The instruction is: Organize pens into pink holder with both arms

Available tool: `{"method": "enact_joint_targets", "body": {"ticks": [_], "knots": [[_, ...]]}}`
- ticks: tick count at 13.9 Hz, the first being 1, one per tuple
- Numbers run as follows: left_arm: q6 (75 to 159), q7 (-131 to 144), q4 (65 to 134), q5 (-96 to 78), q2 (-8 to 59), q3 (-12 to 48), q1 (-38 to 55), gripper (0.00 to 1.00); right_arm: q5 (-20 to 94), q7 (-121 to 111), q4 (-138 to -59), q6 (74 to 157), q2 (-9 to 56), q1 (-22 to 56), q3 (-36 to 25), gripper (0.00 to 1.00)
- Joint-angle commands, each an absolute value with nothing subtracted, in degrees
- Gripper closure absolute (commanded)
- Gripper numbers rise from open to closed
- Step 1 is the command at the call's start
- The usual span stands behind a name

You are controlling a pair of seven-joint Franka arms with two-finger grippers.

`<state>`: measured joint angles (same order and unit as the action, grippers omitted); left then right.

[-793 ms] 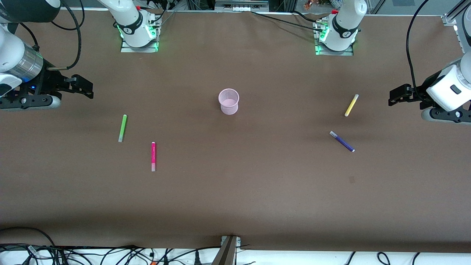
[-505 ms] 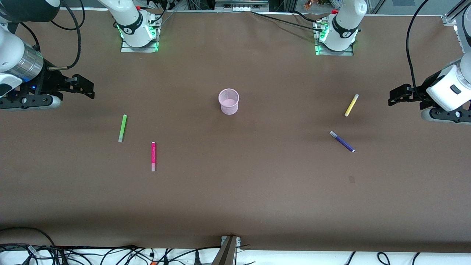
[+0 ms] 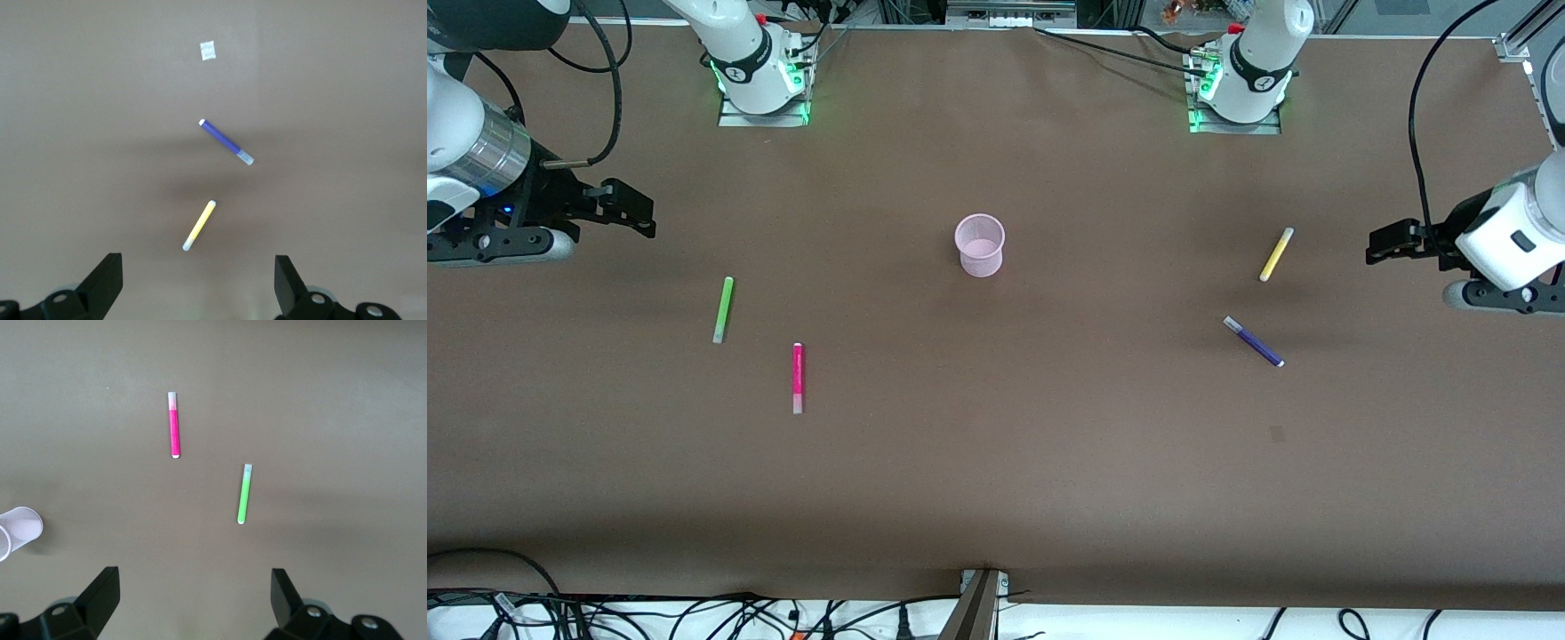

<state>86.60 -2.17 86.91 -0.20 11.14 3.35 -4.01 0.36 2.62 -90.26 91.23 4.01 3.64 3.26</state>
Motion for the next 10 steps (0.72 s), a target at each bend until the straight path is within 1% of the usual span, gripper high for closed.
{"method": "enact_joint_targets", "body": {"ticks": [1,3,5,6,8,10], "knots": [[86.1,5.0,86.9,-0.9,15.2,3.3,-4.4,0.00,1.5,3.4,-90.4,91.3,3.2,2.6,4.5,0.00],[87.9,10.2,87.5,-0.9,18.3,3.6,-4.0,0.00,1.5,3.4,-90.4,92.0,3.2,2.7,4.5,0.00],[91.7,14.7,89.2,-0.9,20.0,3.6,-4.0,0.00,1.5,3.4,-90.4,92.0,3.2,2.7,4.6,0.00],[94.8,18.2,91.1,-0.9,20.4,3.7,-3.9,0.00,1.5,3.4,-90.4,92.0,3.2,2.7,4.6,0.00],[103.8,24.9,97.4,-0.8,20.4,4.0,-3.7,0.00,1.5,3.4,-90.4,92.0,3.2,2.7,4.7,0.00],[109.3,27.8,101.1,-1.0,21.4,4.0,-3.6,0.00,1.5,3.4,-90.4,92.0,3.2,2.7,4.6,0.00]]}}
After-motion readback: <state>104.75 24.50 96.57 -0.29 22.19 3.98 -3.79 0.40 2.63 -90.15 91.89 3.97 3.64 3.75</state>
